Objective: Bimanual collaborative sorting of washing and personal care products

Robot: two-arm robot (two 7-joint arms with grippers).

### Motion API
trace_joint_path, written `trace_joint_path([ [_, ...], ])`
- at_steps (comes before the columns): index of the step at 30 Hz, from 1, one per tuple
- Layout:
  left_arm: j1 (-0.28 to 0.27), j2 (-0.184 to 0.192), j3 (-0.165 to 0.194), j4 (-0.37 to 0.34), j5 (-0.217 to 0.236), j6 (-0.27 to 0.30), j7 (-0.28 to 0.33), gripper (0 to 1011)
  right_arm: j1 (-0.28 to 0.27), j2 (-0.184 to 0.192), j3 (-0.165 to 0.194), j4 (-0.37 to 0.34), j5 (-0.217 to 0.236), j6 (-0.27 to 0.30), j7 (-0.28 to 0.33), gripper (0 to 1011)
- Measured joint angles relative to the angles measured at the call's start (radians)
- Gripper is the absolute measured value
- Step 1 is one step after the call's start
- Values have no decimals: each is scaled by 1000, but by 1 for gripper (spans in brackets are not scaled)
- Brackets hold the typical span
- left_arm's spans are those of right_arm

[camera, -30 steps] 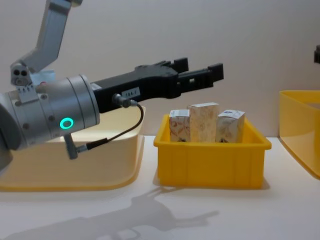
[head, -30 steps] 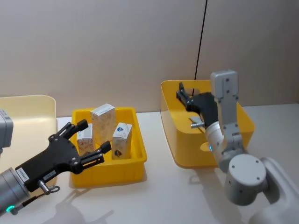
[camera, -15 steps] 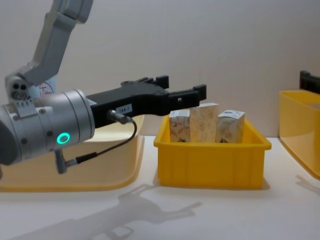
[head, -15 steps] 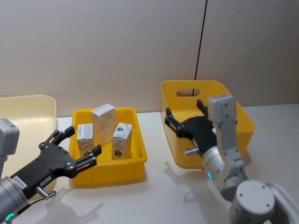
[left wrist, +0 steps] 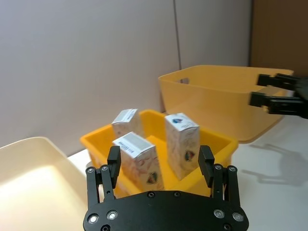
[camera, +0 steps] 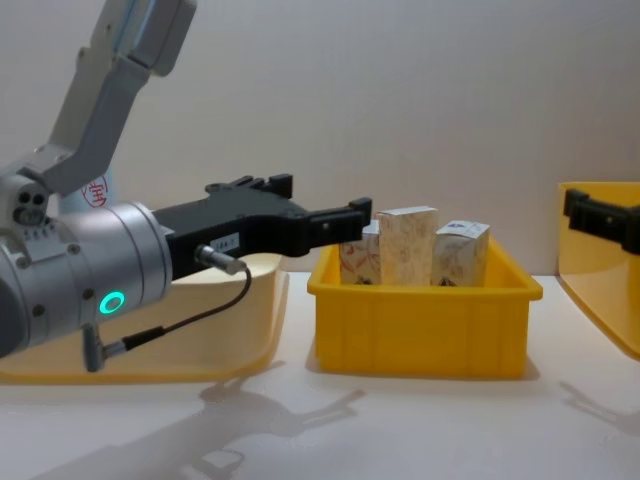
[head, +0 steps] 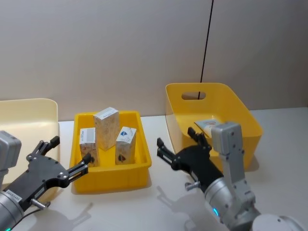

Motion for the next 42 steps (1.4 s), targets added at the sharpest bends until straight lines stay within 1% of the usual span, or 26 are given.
trace_joint_path([
  [2,6,2,0,-7,9,3,18,1003,-13,3,-2,-11,8,1,9,1001],
  [3,13,4,-1,-14,19,6,39,1003,-20,5,-3,-16,13,1,13,1001],
  [4,13,4,-1,-14,19,6,39,1003,-26,7,-5,-21,17,1,17,1001],
  [6,22,7,-1,-25,34,12,69,1003,-48,12,-8,-40,32,2,31,1001],
  [7,29,10,-1,-32,43,15,89,1003,-48,12,-8,-40,32,2,31,1001],
  [9,36,12,-1,-40,53,18,110,1003,-59,15,-10,-49,39,2,38,1001],
  [14,55,19,-2,-62,82,28,171,1003,-69,18,-12,-57,46,3,44,1001],
  [15,62,21,-2,-69,93,32,191,1003,-70,18,-12,-58,46,3,45,1001],
  [17,68,23,-3,-75,101,35,209,1002,-70,18,-12,-58,46,3,45,1001],
  [19,82,27,-3,-89,121,41,250,1003,-70,18,-12,-58,46,3,45,1001],
  [22,93,31,-3,-102,137,47,283,1003,-70,18,-12,-58,46,3,45,1001],
  [26,102,34,-3,-112,152,51,313,1003,-70,18,-11,-58,46,3,45,1001],
  [31,108,36,-3,-118,160,54,330,1004,-70,18,-11,-58,46,3,45,1001],
  [42,108,35,-3,-119,162,55,332,1003,-70,19,-10,-58,46,3,49,1001],
])
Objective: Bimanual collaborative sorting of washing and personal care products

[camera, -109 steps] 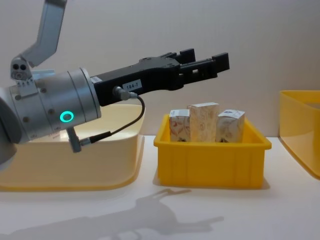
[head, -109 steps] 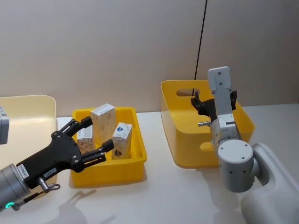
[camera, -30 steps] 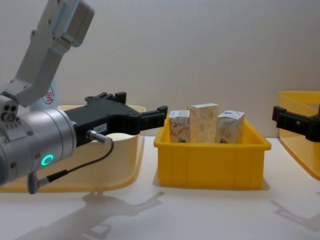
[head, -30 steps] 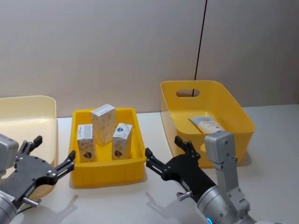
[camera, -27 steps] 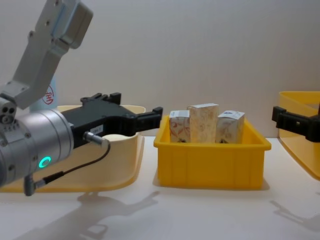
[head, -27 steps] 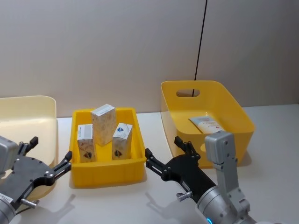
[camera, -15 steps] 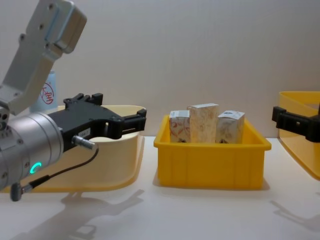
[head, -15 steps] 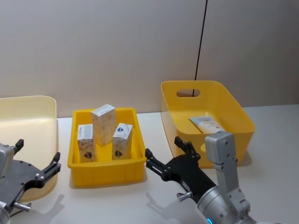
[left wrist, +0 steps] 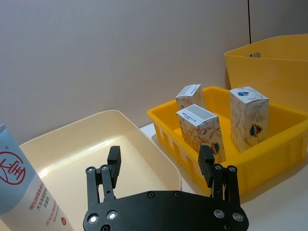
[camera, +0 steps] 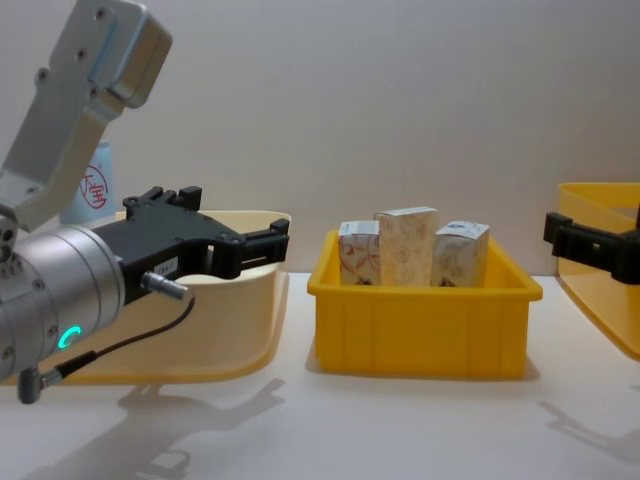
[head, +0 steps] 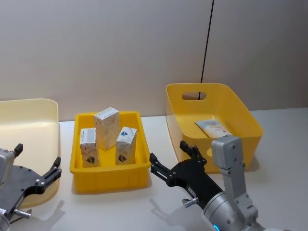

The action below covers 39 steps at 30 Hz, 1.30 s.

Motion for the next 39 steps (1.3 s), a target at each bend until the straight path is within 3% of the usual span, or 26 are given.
trace_joint_path([
  [7,0,0,0,0,0,0,0,1003,20,14,-3,9,-2,10,30,1001],
  [22,0,0,0,1,0,0,0,1003,141,34,-49,88,-12,80,141,1001],
  [32,0,0,0,1,0,-1,0,1003,185,4,-72,125,-28,137,142,1001],
  [39,0,0,0,1,0,-1,0,1003,204,-38,-88,154,-41,166,115,1001],
])
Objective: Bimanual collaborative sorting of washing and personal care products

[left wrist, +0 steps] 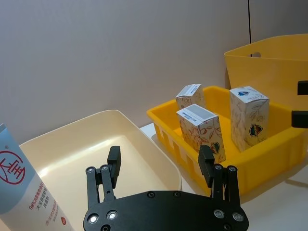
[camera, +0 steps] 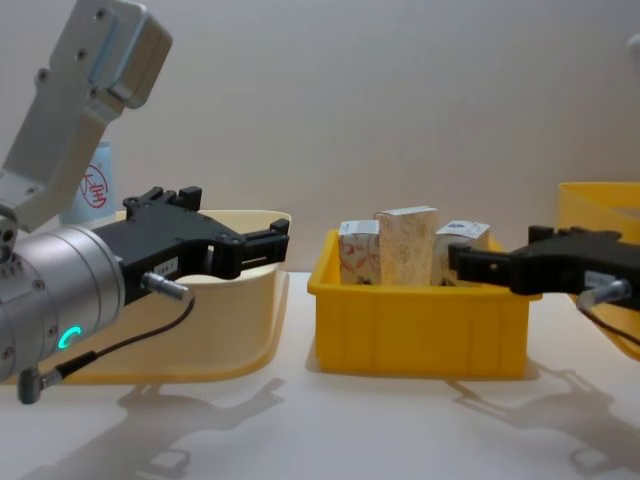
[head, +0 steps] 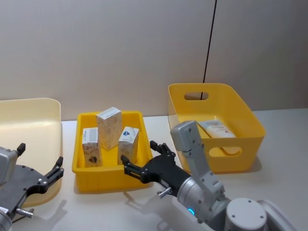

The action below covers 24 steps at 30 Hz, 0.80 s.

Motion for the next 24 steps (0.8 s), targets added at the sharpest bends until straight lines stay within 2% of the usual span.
trace_joint_path([
  [8,0,0,0,0,0,0,0,1003,21,-47,-10,41,-13,12,-28,1001],
  [24,0,0,0,0,0,0,0,1003,64,-106,-13,105,-43,-3,-68,1001],
])
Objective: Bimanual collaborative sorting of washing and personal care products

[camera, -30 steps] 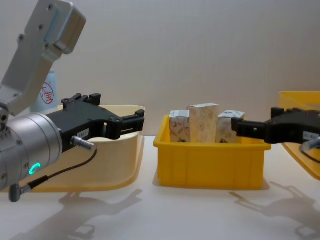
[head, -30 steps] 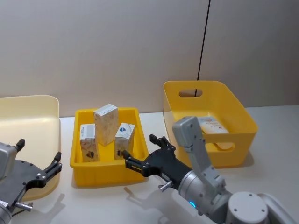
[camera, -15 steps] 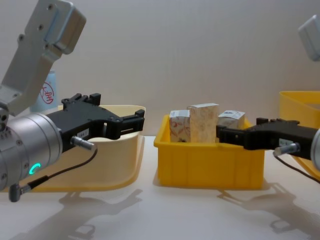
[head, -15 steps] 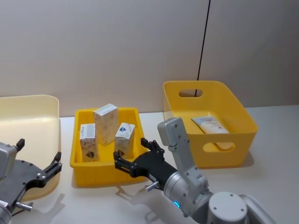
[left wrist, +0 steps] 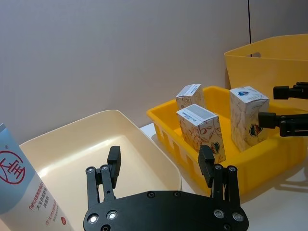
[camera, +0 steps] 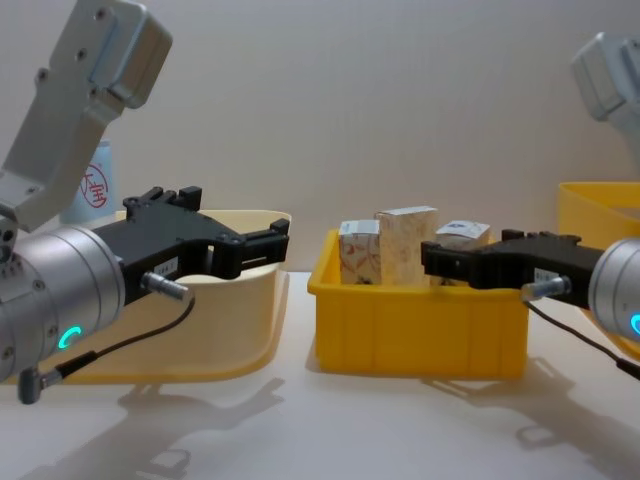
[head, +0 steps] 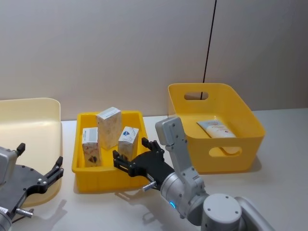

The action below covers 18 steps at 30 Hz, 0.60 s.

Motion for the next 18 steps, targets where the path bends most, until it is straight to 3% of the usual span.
trace_joint_path([
  [18,0,0,0,0,0,0,0,1003,52,-48,4,78,-26,-8,-20,1001],
])
